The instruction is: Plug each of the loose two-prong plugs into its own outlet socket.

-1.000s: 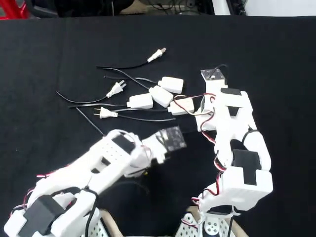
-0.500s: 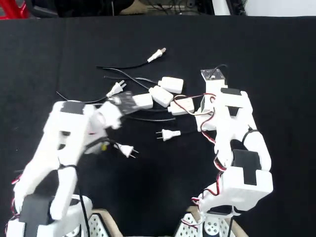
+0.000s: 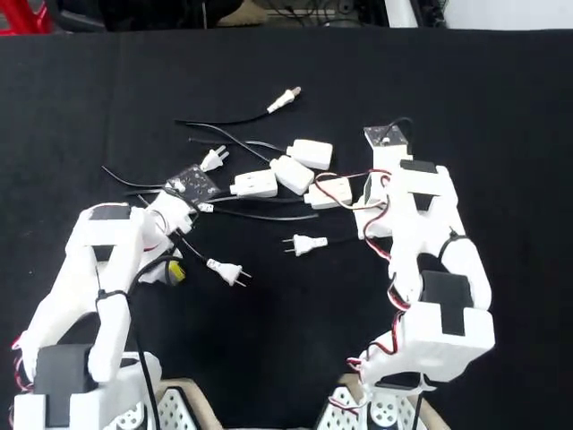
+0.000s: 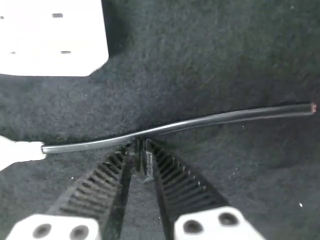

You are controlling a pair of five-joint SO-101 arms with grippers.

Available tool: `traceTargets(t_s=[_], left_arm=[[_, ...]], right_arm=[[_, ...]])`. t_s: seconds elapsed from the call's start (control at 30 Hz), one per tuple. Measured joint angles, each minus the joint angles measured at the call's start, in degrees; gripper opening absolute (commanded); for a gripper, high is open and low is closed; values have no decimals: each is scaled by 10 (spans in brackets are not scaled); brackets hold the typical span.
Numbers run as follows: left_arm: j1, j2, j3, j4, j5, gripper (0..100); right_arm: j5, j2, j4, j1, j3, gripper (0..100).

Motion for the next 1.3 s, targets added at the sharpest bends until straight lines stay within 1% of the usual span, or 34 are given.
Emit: traceTargets(t_s=[0.1,0.23,0.3,0.33,0.4,0.47,0.53,0.63,0.7,0.77,0.83,0.93,1.0,1.07,1.17,1.3], left_arm=[[-2,-2,0,13,10,270],[-2,-46,-1,94,15,272],[-2,-95,0,144,39,272],[-7,-126,4,156,54,272],[-26,-198,21,171,82,273],[-39,-273,47,177,88,273],[-53,-344,82,177,93,273],[-76,-423,117,177,110,273],[-99,-452,127,177,122,268],[-127,-469,141,177,128,267],[-155,-481,164,156,138,267],[-192,-493,222,69,178,267],[-195,-501,271,8,199,267],[-195,-511,312,-34,204,267],[-197,-533,366,-70,208,267],[-195,-566,401,-84,207,267]], right_arm=[[1,-19,27,0,1,18],[1,-89,84,-28,1,18],[1,-127,110,-48,1,18],[1,-148,124,-59,1,18],[-4,-186,143,-75,1,18],[-20,-218,160,-86,1,22],[-33,-236,180,-100,1,60],[-59,-238,204,-126,9,178],[-87,-233,207,-147,20,253],[-120,-211,188,-170,27,295],[-164,-183,153,-189,27,302],[-256,-127,100,-209,21,300],[-331,-90,90,-222,4,300],[-401,-49,84,-230,-16,300],[-480,12,84,-234,-47,300],[-538,72,86,-233,-108,299]])
